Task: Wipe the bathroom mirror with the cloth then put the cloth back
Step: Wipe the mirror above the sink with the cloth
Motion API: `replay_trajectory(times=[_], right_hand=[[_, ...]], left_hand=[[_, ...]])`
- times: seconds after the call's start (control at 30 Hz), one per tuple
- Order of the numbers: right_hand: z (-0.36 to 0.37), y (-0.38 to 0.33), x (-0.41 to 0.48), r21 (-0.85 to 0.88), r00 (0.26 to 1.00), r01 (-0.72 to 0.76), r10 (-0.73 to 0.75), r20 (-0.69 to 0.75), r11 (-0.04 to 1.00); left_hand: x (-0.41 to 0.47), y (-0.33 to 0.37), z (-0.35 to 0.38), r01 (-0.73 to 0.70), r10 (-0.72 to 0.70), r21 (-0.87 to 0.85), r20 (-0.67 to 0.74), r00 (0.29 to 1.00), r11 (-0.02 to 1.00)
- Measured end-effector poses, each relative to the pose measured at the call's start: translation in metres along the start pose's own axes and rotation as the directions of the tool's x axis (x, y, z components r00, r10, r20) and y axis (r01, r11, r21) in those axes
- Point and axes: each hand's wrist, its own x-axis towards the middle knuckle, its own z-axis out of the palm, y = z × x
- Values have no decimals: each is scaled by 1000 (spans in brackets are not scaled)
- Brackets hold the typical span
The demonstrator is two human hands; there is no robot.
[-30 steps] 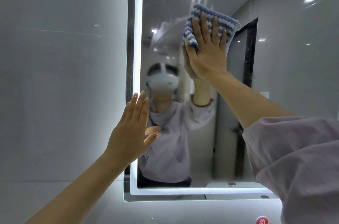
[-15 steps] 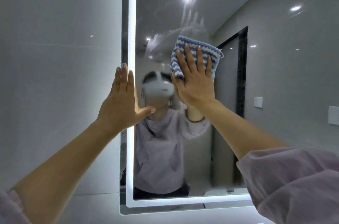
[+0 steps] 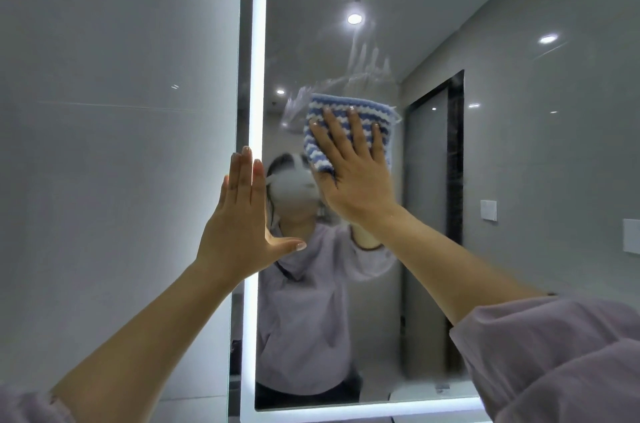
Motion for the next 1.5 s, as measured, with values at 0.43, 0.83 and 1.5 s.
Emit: replay_trajectory(times=[0.43,0.83,1.5], right_hand=[[-4,-48,56,15,986,166,-167,28,986],[-19,94,39,111,957,-272,281,-76,956],[-16,-19,81,-22,1000,-11,11,-11,1000]], left_hand=[[0,-1,2,-3,4,8,-23,1000,1000],[-1,-1,2,-2,2,-6,6,1000,1000],[-1,-1,4,-7,8,18,-10,1000,1000]])
